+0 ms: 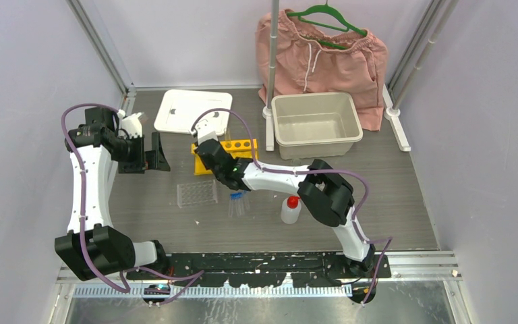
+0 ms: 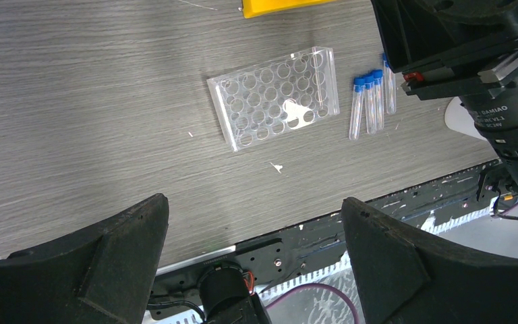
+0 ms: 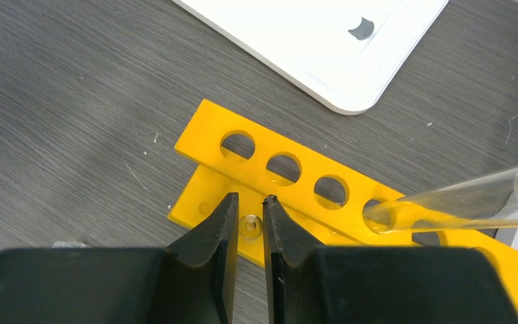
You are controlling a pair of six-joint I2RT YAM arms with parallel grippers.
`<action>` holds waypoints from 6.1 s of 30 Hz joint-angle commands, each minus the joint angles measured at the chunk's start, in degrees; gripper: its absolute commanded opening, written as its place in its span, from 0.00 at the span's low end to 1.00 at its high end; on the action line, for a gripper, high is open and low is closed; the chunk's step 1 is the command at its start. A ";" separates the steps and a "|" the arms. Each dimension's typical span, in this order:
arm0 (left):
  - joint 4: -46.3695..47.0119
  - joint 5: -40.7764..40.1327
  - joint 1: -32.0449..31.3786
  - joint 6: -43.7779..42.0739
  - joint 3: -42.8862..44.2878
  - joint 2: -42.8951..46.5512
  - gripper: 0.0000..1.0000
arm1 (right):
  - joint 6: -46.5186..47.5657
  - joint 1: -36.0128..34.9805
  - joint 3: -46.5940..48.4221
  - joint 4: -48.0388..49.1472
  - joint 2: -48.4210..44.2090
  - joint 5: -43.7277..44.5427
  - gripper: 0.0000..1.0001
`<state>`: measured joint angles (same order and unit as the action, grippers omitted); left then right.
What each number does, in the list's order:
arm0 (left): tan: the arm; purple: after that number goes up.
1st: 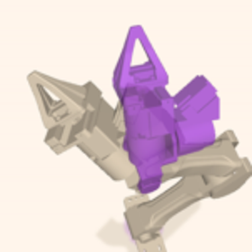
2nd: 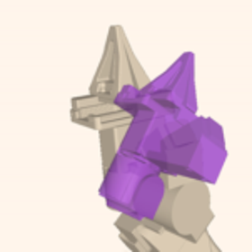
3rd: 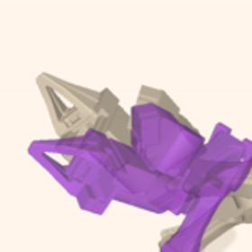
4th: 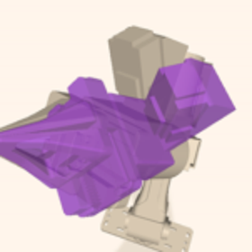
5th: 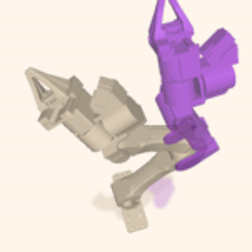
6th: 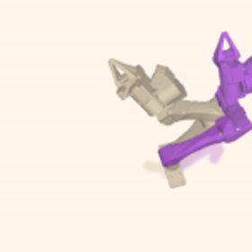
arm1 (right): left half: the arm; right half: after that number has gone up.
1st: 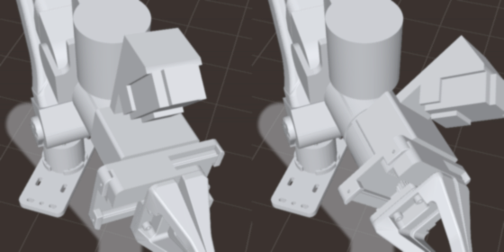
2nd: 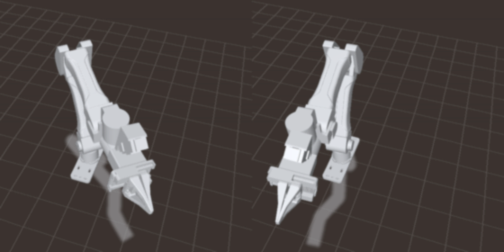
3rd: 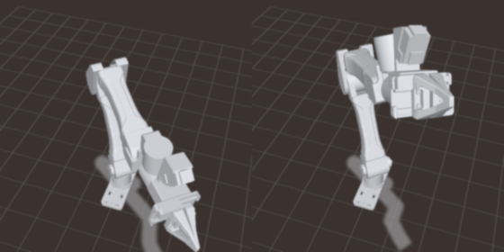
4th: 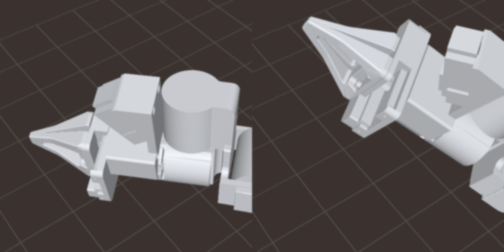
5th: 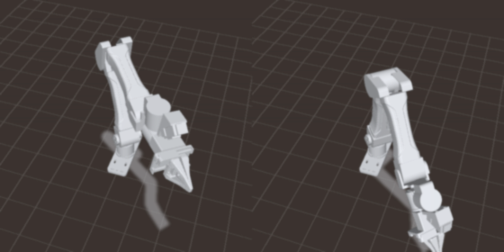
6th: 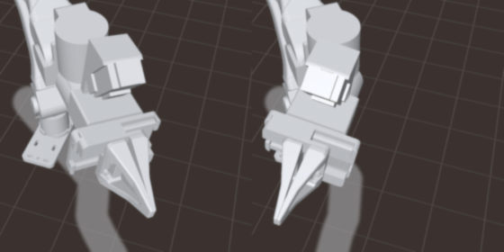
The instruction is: Organize the chemistry lab equipment
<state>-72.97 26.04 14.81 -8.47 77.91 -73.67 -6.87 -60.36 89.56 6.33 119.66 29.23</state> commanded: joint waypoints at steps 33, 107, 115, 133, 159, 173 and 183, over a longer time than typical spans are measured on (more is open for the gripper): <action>-1.38 2.46 0.32 -0.23 5.40 -1.31 1.00 | -44.59 7.55 -16.37 -42.90 -27.71 0.56 0.52; -3.49 2.36 0.37 -1.55 6.76 2.65 1.00 | -49.01 6.50 -21.40 -42.02 -15.14 2.15 0.42; -3.54 2.36 0.32 -1.56 7.17 2.49 1.00 | -50.25 4.02 -19.95 -43.89 -13.99 6.19 0.41; -3.70 2.34 0.34 -1.67 7.52 2.17 1.00 | -52.46 5.64 -23.48 -39.54 -14.19 1.34 0.34; -4.61 4.02 0.34 -1.77 8.66 2.57 0.98 | -46.81 8.55 -20.44 -37.83 -13.51 -4.16 0.44; -4.60 5.63 0.37 -1.53 8.93 1.95 0.96 | -45.32 8.18 -18.57 -37.44 -12.76 -2.45 0.16; -7.30 12.94 0.28 -4.76 8.62 3.40 0.89 | -41.57 5.91 -20.12 -29.02 -32.36 -7.09 0.01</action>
<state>-78.30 33.52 14.81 -10.81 84.51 -72.12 -50.28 -53.78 69.08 -30.85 100.66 24.18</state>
